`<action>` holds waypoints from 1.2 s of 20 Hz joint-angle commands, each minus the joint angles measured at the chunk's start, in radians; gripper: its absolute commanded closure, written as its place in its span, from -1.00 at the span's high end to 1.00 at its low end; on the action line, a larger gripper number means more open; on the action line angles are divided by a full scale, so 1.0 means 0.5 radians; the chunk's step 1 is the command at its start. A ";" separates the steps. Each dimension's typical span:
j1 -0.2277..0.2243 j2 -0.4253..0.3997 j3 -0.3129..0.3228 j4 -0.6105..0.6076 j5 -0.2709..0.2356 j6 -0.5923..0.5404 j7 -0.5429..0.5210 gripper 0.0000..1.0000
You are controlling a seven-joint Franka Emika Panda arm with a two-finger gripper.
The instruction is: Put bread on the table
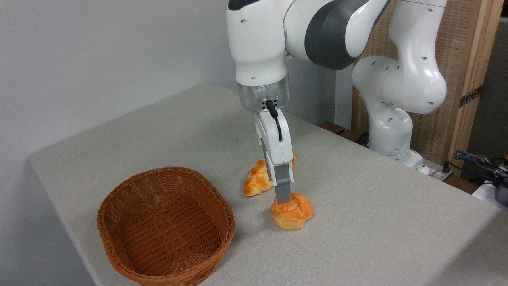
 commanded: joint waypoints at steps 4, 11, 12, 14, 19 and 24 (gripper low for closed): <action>-0.016 0.022 -0.027 0.278 -0.118 -0.151 -0.391 1.00; -0.025 0.187 -0.120 0.806 -0.161 -0.599 -0.912 1.00; -0.028 0.221 -0.126 0.886 -0.164 -0.642 -1.010 1.00; -0.028 0.325 -0.178 1.070 -0.161 -0.710 -1.152 1.00; -0.028 0.485 -0.224 1.353 -0.136 -0.817 -1.220 1.00; -0.028 0.543 -0.227 1.362 -0.133 -0.814 -1.223 1.00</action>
